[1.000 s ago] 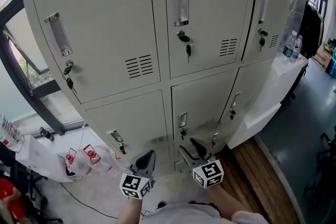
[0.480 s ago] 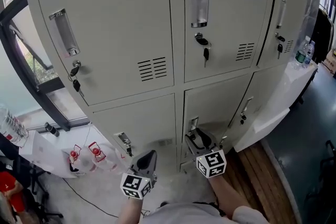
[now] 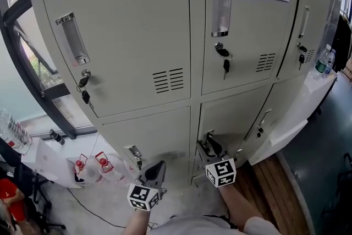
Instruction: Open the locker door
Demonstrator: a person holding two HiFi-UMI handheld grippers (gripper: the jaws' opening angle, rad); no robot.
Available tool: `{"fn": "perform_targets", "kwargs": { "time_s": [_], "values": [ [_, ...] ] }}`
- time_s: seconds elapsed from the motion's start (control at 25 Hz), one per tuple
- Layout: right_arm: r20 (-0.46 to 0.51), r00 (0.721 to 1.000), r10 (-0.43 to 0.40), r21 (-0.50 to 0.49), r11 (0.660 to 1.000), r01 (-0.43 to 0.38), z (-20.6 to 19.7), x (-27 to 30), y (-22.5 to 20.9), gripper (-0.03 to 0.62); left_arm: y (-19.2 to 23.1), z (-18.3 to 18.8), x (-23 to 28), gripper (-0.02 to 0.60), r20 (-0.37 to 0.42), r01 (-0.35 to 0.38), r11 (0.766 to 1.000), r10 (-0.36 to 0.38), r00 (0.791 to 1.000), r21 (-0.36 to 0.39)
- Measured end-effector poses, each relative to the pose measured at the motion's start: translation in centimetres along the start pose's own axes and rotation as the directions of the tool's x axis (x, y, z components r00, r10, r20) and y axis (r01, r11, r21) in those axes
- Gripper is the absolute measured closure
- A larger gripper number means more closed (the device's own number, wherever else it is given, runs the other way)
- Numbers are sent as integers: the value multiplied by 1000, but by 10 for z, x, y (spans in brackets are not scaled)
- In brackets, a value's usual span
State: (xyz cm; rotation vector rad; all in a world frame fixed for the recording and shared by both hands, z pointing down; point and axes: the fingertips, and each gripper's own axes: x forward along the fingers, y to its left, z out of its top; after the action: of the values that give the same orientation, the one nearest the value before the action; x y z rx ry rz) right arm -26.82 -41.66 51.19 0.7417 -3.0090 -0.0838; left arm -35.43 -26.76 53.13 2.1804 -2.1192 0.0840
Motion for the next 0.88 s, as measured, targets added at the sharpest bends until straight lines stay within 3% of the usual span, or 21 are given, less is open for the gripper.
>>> {"fn": "perform_targets", "kwargs": {
  "time_s": [0.2,0.88],
  "values": [
    [9,1000,-29,-13,999,29,1,2,-1,487,2,-2,3,574,-2,5,1000,-5,1000,-5],
    [4,999,-38,5,999,38,0,-12,2,488,-3,3,9,574,5,40,999,-40,999,8]
  ]
}}
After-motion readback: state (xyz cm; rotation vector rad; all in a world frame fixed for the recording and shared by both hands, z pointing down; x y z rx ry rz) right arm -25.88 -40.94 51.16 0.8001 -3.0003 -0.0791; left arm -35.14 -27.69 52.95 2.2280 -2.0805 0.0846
